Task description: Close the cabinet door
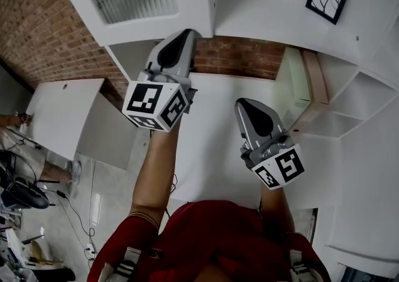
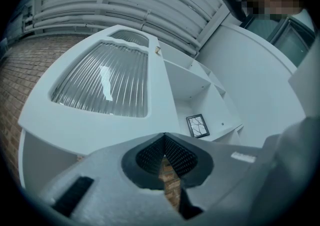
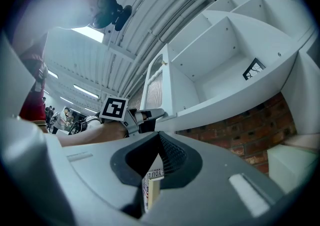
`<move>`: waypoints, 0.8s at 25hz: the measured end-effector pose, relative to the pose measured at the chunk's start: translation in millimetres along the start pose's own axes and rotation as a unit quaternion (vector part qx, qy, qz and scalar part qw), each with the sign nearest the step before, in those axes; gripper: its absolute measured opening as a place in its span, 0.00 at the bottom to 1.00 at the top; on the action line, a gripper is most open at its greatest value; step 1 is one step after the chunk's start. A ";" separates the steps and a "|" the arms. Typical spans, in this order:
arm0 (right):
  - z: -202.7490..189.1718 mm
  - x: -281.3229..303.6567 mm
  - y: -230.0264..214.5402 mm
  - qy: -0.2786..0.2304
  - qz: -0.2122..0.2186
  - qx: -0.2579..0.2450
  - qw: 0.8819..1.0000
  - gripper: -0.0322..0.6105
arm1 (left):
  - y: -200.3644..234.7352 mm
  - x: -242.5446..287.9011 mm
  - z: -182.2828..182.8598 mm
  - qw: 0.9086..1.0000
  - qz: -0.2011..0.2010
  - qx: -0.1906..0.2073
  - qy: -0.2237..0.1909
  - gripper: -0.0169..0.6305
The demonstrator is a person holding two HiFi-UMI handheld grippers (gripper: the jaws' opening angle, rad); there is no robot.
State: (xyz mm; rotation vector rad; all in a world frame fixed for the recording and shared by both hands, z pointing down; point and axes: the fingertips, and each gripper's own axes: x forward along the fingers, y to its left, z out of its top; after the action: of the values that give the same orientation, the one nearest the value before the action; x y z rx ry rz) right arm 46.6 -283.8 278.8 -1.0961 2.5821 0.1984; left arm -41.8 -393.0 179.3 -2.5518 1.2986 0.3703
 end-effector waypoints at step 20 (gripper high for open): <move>4.6 -3.1 20.5 0.006 -0.005 -0.002 1.000 0.07 | -23.4 -55.4 -11.5 0.999 -0.032 -0.025 0.006 0.03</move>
State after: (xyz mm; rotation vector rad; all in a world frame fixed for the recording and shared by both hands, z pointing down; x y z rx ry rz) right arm 35.0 -266.3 275.6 -1.1151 2.5873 0.1955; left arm -53.0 -342.0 211.2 -2.6340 1.2218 0.3797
